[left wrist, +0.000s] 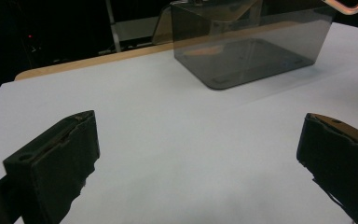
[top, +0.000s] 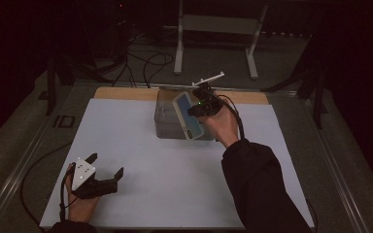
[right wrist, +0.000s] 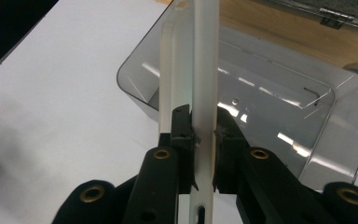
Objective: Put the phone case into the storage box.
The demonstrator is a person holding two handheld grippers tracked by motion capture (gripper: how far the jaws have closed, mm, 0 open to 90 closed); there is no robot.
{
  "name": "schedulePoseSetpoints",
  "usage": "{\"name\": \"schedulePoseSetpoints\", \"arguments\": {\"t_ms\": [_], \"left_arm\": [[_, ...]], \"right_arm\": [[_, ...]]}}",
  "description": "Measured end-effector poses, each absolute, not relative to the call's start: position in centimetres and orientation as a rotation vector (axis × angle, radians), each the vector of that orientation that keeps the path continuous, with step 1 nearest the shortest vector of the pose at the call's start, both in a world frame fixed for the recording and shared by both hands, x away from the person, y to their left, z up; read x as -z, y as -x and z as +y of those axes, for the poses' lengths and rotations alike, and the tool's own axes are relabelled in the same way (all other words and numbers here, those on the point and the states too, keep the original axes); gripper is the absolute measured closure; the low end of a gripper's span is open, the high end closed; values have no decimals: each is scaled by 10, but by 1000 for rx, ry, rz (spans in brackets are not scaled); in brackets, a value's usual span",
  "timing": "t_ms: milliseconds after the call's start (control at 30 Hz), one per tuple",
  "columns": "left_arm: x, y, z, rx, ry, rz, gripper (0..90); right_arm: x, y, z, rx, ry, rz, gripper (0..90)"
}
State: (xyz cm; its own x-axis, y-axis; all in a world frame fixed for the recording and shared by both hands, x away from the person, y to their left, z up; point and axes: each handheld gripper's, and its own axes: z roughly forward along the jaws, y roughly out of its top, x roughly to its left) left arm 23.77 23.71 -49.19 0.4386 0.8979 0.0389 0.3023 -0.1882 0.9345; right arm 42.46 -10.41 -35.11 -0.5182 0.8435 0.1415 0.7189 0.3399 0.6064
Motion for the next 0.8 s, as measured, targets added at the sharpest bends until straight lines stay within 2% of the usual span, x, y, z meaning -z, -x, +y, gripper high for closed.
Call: {"name": "schedulePoseSetpoints", "arguments": {"t_ms": [800], "left_arm": [[492,-237,237,-772,-1713,1046,1]], "right_arm": [[346,-434,-107,-916,-1446,2371,818]]}}
